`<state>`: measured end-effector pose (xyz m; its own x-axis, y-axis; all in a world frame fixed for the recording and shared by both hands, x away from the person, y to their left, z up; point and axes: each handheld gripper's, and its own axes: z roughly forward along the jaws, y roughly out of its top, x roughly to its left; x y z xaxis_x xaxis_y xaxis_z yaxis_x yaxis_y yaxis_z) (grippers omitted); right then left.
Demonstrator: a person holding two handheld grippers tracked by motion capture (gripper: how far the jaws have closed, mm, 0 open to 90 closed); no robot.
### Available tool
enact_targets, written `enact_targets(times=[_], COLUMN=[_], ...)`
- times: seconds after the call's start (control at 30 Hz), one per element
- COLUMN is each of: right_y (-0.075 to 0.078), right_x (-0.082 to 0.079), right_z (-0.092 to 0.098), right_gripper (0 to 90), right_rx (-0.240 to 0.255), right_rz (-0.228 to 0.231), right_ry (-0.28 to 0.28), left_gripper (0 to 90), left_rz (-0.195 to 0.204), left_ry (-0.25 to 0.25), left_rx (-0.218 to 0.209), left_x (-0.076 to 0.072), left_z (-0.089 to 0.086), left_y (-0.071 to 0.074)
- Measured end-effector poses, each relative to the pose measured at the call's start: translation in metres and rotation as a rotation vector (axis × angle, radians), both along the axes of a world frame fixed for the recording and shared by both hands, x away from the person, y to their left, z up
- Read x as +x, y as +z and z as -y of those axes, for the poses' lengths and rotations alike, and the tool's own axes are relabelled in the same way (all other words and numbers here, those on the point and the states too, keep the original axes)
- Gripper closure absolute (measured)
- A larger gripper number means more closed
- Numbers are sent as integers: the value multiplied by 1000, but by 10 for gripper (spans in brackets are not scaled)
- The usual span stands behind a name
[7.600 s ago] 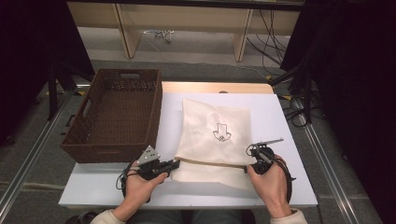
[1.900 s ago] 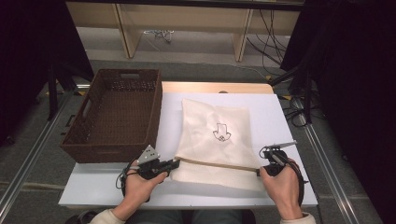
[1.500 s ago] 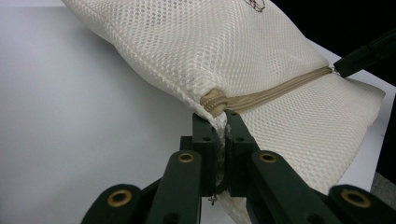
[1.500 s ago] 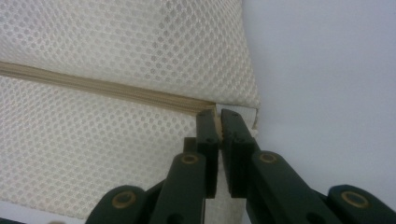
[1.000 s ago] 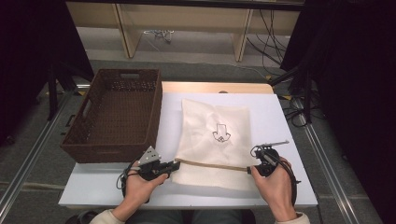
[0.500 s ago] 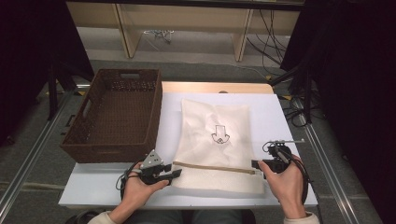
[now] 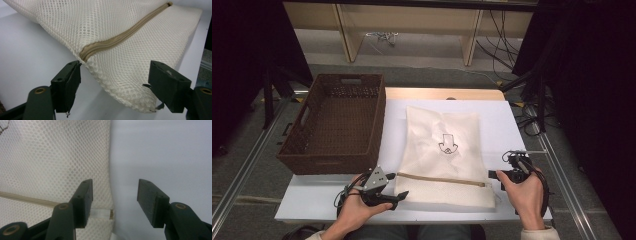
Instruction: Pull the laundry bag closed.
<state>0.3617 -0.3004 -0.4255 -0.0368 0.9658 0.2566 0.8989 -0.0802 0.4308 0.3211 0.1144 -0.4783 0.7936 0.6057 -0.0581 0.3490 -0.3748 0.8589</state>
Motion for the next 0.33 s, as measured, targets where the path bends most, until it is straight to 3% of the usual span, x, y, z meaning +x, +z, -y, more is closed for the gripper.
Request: enact_targets(times=[0.1, 0.23, 0.27, 0.33], right_y=[-3, -3, -2, -2], right_x=[1, 1, 1, 1], right_z=[0, -2, -3, -3], right_gripper=[467, 463, 463, 463], right_rx=[0, 18, 6, 12], right_rz=[0, -3, -20, -8], right_ry=[-13, 4, -1, 10], left_gripper=[262, 268, 270, 275], left_rz=[12, 74, 79, 93], left_ry=[-4, -15, -14, -30], left_rx=[-36, -62, -71, -79], left_x=[-2, -6, -8, -10], left_z=[0, -1, 1, 2], left_y=[6, 20, 22, 25])
